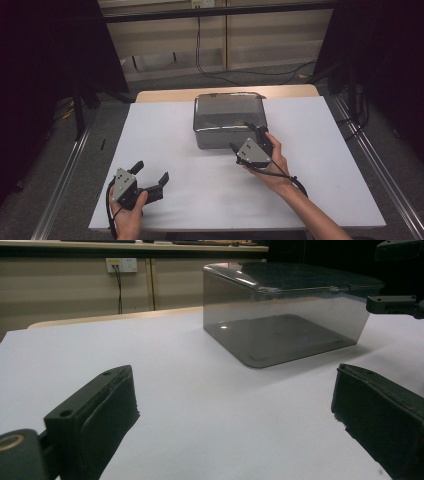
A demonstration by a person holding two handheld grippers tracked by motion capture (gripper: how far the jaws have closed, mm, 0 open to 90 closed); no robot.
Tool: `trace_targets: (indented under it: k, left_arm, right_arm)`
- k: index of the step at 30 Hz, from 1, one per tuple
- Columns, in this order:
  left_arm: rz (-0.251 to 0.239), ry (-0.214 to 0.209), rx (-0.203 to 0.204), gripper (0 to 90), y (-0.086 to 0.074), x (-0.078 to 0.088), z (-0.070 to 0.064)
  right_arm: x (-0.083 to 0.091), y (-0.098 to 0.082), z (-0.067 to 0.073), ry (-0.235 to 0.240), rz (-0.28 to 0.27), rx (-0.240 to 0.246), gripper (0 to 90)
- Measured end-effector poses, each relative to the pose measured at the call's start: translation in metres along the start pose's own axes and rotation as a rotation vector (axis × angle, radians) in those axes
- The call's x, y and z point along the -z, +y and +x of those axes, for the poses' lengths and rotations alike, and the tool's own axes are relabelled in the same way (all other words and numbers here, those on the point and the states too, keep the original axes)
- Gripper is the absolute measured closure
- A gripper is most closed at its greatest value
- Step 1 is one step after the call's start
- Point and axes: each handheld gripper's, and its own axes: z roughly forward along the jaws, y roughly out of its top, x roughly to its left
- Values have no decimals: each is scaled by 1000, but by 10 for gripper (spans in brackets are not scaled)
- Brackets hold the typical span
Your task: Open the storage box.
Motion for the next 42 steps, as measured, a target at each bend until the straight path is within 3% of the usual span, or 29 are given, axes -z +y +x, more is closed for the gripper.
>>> trace_targets:
  k: [5,10,11,13,14,15,16,27,33,42]
  left_arm:
    - [3,2,-2,43,0,0,1]
    - [7,-3,12,43,0,1,2]
    - [7,2,7,43,-1,0,1]
    - [5,4,4,43,0,0,1]
    - [5,5,-1,43,0,0,1]
    - [5,5,-1,43,0,0,1]
    - [6,5,1,43,0,0,1]
    - [22,24,4,45,0,0,4]
    - [16,7,-4,42,1,2,4]
    - [34,-11,-22,42,1,0,3]
  right_arm:
    - [-3,5,0,-10,15,110,251]
    - [-7,7,2,-21,22,175,288]
    - [-9,8,3,-20,33,227,335]
    - [-10,8,4,-22,38,237,346]
    - [-11,9,5,-22,46,288,400]
    - [-11,9,5,-22,46,288,400]
    - [-12,9,7,-23,48,327,433]
    - [-16,10,15,-41,89,507,634]
    - [-19,7,19,-49,118,540,699]
    - [-20,8,22,-58,105,588,770]
